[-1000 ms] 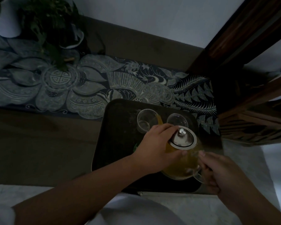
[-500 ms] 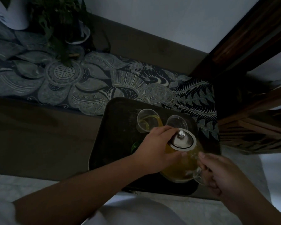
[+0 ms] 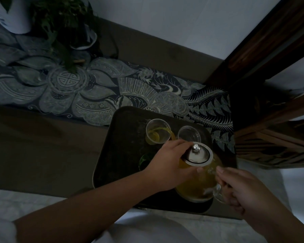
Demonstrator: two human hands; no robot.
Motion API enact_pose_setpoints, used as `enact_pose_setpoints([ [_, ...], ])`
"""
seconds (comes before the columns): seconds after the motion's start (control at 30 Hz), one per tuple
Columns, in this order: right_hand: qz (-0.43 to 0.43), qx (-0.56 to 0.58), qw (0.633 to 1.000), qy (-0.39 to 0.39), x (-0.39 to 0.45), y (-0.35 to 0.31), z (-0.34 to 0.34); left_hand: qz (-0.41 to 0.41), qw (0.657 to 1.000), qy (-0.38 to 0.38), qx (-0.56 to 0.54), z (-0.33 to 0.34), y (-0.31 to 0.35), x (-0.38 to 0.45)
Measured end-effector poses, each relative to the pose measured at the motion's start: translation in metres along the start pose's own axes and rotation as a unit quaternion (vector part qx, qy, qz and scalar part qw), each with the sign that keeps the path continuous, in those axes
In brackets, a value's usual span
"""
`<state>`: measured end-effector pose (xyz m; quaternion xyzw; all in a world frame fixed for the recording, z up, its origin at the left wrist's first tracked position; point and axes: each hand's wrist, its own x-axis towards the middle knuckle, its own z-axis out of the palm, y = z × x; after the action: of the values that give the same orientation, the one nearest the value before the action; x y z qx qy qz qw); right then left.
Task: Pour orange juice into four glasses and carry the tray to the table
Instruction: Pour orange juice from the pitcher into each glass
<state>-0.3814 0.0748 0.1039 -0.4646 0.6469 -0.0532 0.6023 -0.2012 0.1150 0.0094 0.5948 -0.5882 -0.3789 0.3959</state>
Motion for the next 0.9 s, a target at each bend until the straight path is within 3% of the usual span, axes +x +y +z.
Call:
enact_pose_setpoints([
  [0.9, -0.008, -0.036, 0.999, -0.028, -0.0094, -0.0038, -0.0074, -0.025, 0.998, -0.019, -0.052, 0.0087, -0.0005, -0.0061],
])
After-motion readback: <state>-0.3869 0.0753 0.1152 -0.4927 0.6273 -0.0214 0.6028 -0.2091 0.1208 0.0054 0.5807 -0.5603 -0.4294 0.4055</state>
